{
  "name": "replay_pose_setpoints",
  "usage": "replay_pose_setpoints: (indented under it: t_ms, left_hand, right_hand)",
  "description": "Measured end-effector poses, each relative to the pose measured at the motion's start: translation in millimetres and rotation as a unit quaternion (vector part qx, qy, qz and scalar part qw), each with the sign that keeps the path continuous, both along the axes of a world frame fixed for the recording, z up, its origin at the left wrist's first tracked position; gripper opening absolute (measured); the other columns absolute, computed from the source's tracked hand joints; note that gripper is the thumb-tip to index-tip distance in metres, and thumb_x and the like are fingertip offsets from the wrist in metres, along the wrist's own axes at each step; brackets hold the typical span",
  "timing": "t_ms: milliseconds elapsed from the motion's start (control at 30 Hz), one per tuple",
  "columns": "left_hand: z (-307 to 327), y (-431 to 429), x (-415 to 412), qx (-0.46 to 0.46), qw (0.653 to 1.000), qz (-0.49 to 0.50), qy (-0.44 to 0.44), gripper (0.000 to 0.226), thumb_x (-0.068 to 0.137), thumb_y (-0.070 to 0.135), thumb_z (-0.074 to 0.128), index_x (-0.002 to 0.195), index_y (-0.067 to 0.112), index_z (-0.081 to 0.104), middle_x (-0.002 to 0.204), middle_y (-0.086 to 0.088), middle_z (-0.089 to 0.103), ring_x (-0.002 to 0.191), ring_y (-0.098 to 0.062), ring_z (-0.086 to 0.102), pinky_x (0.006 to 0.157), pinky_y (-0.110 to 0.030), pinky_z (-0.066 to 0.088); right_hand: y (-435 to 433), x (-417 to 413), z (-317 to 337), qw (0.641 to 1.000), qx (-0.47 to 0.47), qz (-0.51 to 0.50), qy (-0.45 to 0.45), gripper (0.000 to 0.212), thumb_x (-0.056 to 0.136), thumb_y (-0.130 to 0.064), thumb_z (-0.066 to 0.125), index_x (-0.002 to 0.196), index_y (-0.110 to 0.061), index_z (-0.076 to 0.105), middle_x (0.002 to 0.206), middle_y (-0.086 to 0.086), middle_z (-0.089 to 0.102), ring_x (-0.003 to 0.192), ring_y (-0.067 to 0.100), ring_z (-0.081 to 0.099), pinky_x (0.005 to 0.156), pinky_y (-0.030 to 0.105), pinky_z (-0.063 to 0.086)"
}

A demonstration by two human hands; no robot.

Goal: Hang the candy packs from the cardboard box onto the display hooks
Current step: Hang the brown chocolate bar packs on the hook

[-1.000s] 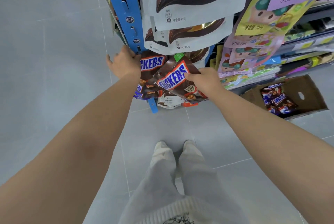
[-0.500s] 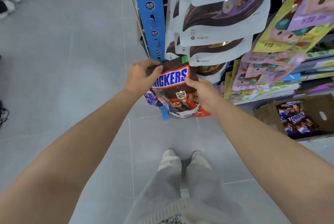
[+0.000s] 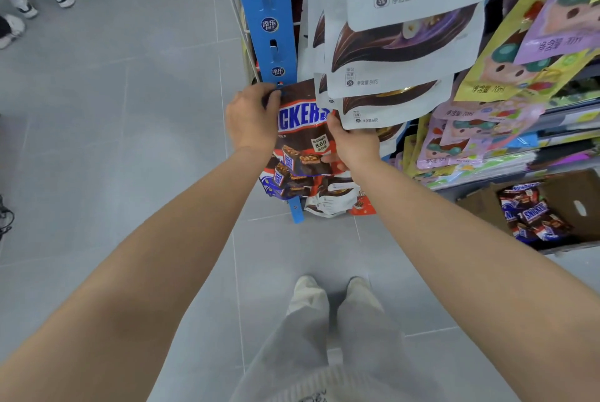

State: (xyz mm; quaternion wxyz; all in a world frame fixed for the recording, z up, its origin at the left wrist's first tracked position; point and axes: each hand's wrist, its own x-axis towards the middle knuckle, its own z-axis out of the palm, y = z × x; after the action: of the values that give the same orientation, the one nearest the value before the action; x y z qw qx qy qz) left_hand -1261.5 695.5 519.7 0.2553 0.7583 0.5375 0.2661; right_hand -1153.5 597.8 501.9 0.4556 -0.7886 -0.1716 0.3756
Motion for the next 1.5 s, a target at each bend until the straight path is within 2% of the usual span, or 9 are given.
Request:
replay_pose_setpoints:
  t_ms: [367,567,733,800,933,1133,1300,1400,1500]
  left_hand:
    - [6,-1,-2,-0.128,0.99,0.015,-0.059,0.015,0.091,0.035,0.055,0.093,0.022,0.063,0.1,0.003,0.069,0.094,-0.015,0.066,0.089,-0.042,0.053]
    - [16,4,15,-0.261,0.946,0.139,-0.133,0.024,0.076,0.047,0.058,0.065,0.025,0.053,0.073,0.005,0.069,0.081,-0.018,0.069,0.098,-0.046,0.043]
    - [10,-9,21,-0.14,0.979,0.149,0.008,0.025,0.088,0.046,0.044,0.08,0.025,0.054,0.095,0.004,0.067,0.107,-0.018,0.056,0.112,-0.047,0.02]
    - [2,-11,16,-0.102,0.986,0.127,0.036,0.031,0.091,0.047,0.041,0.092,0.022,0.058,0.1,0.005,0.066,0.113,-0.018,0.053,0.115,-0.047,0.01]
    - [-10,-9,-6,-0.015,0.996,0.037,0.078,0.034,0.093,0.045,0.045,0.11,0.017,0.054,0.109,0.004,0.064,0.113,-0.018,0.053,0.115,-0.045,0.008]
    - [-14,0,-28,0.069,0.981,-0.071,0.17,0.028,0.094,0.027,0.046,0.119,0.016,0.052,0.119,-0.001,0.061,0.119,-0.021,0.048,0.116,-0.042,0.008]
    - [-14,-3,-28,0.122,0.977,-0.04,0.173,0.031,0.09,0.021,0.047,0.118,0.014,0.057,0.12,-0.007,0.053,0.116,-0.024,0.045,0.1,-0.035,0.029]
    - [-12,-16,-21,0.109,0.986,-0.083,0.098,0.02,0.089,0.021,0.049,0.103,0.009,0.058,0.094,-0.006,0.063,0.089,-0.024,0.057,0.083,-0.036,0.041]
    - [-13,-37,-5,0.055,0.97,-0.202,0.126,0.015,0.088,0.019,0.051,0.095,0.01,0.061,0.07,-0.003,0.059,0.067,-0.02,0.054,0.065,-0.032,0.046]
  right_hand:
    - [-10,-2,1,0.998,0.038,-0.027,-0.039,0.042,0.091,-0.039,0.056,0.125,-0.016,0.049,0.109,0.0,0.064,0.051,0.008,0.059,0.05,0.018,0.054]
    - [-7,-6,3,0.996,0.035,-0.03,-0.074,0.042,0.093,-0.038,0.053,0.129,-0.016,0.048,0.122,0.001,0.059,0.108,0.015,0.057,0.074,0.011,0.04]
    - [3,-8,1,0.999,-0.038,-0.011,-0.005,0.022,0.096,-0.042,0.045,0.096,-0.02,0.043,0.09,-0.001,0.059,0.066,0.014,0.06,0.053,0.014,0.053]
    - [7,-11,0,0.996,-0.075,-0.015,0.052,0.033,0.094,-0.049,0.044,0.085,-0.017,0.046,0.09,0.003,0.065,0.07,0.02,0.065,0.067,0.027,0.058]
    - [8,-14,0,0.979,-0.148,0.024,0.136,0.043,0.093,-0.055,0.037,0.102,-0.014,0.047,0.087,0.007,0.066,0.071,0.022,0.066,0.067,0.033,0.057]
    - [5,-10,-6,0.98,-0.173,0.069,0.075,0.063,0.091,-0.062,0.034,0.133,-0.017,0.044,0.127,0.009,0.057,0.109,0.03,0.059,0.088,0.038,0.052]
    - [0,-8,-3,0.967,-0.201,0.111,0.11,0.055,0.096,-0.053,0.031,0.142,-0.025,0.028,0.137,0.01,0.049,0.109,0.031,0.059,0.088,0.042,0.05]
    - [-6,-5,-5,0.97,-0.182,0.119,0.111,0.053,0.096,-0.049,0.034,0.142,-0.023,0.029,0.136,0.009,0.05,0.114,0.032,0.057,0.094,0.044,0.05]
    - [-27,5,-6,0.972,-0.155,0.112,0.138,0.047,0.095,-0.041,0.044,0.136,-0.017,0.04,0.116,0.004,0.053,0.11,0.029,0.059,0.076,0.035,0.054]
